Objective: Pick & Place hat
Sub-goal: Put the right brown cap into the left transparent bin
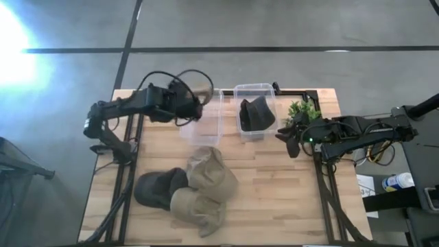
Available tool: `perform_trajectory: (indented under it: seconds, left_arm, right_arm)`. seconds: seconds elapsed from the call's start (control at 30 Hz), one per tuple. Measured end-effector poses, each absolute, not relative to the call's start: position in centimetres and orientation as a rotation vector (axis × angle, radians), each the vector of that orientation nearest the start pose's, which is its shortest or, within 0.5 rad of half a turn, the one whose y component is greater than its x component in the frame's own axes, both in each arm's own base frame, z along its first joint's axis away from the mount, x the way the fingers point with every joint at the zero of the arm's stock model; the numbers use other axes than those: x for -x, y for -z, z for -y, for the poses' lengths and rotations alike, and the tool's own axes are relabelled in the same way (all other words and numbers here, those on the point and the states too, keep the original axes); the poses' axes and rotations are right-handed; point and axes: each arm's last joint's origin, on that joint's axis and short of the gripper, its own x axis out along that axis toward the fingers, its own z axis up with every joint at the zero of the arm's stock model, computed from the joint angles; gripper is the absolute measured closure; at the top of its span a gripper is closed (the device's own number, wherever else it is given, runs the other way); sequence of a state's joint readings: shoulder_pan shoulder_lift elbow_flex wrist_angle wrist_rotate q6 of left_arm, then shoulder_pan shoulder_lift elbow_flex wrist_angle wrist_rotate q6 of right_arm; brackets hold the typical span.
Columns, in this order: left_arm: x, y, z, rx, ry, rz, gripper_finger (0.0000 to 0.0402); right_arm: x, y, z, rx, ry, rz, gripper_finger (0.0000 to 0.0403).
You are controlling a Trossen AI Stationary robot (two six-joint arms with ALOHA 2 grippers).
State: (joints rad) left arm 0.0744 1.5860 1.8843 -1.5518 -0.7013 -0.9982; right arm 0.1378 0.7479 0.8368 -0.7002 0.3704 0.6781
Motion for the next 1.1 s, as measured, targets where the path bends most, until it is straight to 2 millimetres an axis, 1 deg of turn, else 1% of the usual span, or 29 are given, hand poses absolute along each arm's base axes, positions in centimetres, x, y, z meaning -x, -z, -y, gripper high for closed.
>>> perform_trajectory:
  seconds: [0.1,0.2,0.4,0.53,0.7,0.77,0.9,1.1]
  left_arm:
    - [-27.7,-40.6,-4.0,0.579,-1.066,-0.785,0.0391]
    - [-28.3,-39.7,-4.5,0.632,-1.092,-0.821,0.0389]
    - [-30.8,-35.3,-5.2,0.582,-1.18,-0.971,0.0389]
    - [-32.5,-32.9,-5.6,0.539,-1.221,-1.034,0.0389]
    - [-34.9,-30.2,-5.8,0.533,-1.245,-1.056,0.0383]
    - [-35.6,-29.4,-5.8,0.537,-1.251,-1.056,0.037]
    - [-36.6,-28.1,-5.5,0.517,-1.251,-1.086,0.0329]
    - [-36.9,-28.0,-5.3,0.534,-1.265,-1.047,0.0271]
  right_arm:
    - [-14.3,-30.6,-0.9,-0.508,0.426,-0.497,0.0275]
    - [-14.4,-30.1,-0.9,-0.521,0.454,-0.503,0.0275]
    - [-14.5,-29.2,-0.9,-0.557,0.48,-0.517,0.0275]
    - [-14.5,-29.2,-0.9,-0.57,0.483,-0.513,0.0275]
    - [-14.5,-29.2,-0.9,-0.57,0.482,-0.514,0.0275]
    - [-14.5,-29.2,-0.9,-0.57,0.482,-0.515,0.0275]
    - [-14.5,-29.2,-0.9,-0.57,0.48,-0.517,0.0275]
    - [-14.5,-29.1,-0.9,-0.566,0.479,-0.523,0.0275]
